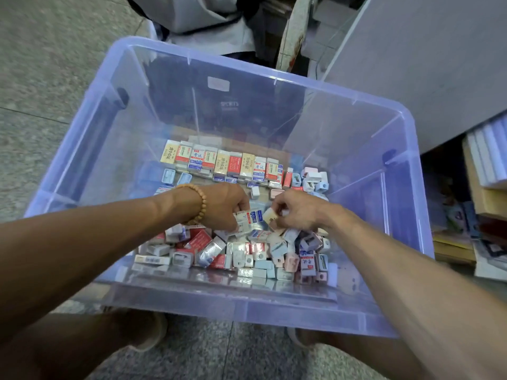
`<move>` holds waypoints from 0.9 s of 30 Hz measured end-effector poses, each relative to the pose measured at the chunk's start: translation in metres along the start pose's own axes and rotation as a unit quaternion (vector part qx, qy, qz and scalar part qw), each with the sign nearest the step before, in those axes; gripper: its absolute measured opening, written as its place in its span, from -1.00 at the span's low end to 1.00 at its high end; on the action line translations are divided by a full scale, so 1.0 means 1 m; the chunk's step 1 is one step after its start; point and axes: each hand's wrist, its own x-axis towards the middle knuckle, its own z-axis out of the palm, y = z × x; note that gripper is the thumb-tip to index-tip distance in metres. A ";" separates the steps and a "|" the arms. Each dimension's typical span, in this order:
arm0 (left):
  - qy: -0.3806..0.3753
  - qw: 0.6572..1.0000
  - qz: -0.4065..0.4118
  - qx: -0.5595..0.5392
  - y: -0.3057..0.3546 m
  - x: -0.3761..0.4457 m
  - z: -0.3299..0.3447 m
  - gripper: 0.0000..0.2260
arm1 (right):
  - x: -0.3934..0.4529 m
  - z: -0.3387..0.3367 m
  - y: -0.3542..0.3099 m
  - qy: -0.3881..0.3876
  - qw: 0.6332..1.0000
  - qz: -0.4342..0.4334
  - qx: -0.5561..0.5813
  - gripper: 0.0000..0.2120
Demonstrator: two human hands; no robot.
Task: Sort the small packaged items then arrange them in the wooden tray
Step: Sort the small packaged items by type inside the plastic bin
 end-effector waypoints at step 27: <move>0.202 0.904 -0.244 -0.286 -0.032 -0.106 -0.011 -0.69 | 0.019 -0.002 -0.068 0.027 0.804 -0.013 0.594 -0.98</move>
